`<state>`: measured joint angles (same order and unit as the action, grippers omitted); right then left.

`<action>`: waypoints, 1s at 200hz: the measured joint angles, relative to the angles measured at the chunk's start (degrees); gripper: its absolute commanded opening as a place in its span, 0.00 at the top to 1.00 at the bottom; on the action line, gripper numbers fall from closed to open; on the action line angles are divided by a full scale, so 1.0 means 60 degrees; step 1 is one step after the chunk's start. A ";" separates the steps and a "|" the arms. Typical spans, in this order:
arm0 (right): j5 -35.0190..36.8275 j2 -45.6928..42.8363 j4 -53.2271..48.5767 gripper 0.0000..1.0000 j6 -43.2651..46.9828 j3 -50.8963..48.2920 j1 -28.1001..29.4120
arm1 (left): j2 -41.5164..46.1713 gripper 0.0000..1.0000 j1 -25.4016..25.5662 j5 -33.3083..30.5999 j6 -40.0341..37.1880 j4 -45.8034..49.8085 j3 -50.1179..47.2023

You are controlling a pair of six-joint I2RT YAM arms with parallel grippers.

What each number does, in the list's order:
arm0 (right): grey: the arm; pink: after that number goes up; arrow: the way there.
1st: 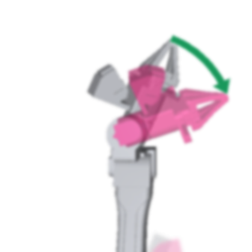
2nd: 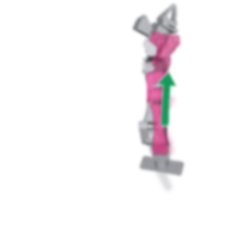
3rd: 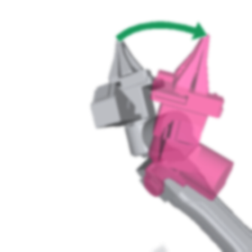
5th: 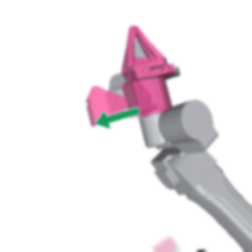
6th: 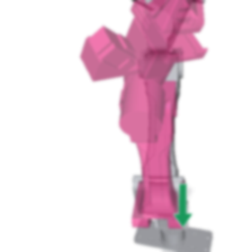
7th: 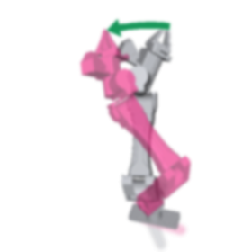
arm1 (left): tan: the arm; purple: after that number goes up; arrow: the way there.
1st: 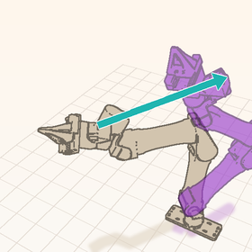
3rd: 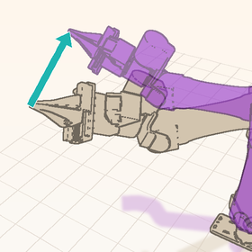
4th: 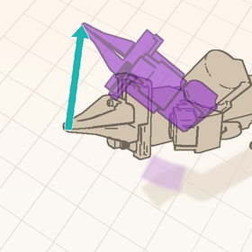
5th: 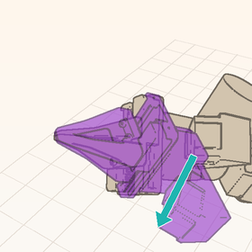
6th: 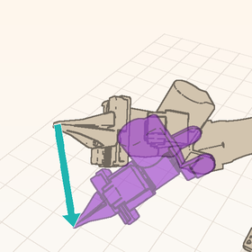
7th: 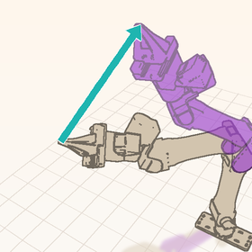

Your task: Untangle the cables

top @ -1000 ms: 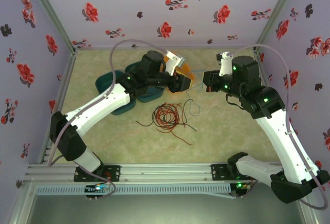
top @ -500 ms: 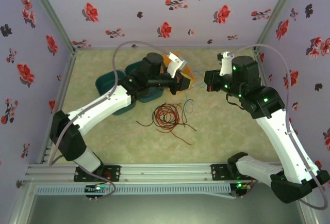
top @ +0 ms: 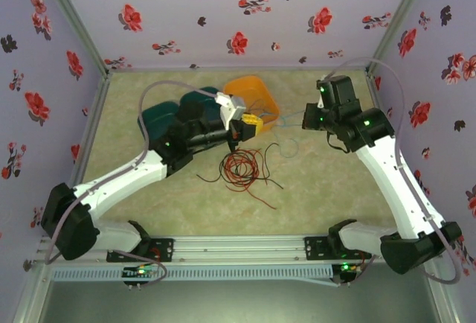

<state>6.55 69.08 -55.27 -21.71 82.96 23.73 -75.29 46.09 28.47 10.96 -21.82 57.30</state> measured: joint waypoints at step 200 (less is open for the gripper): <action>0.0696 0.1082 -0.0637 1.00 0.0022 0.2907 -0.0277 | 0.0729 0.00 -0.0776 -0.4623 0.2634 -0.4295 -0.2521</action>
<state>10.72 75.57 -59.09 -21.58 100.40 22.06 -70.91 41.43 0.73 26.76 -47.59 42.17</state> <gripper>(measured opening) 0.062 0.995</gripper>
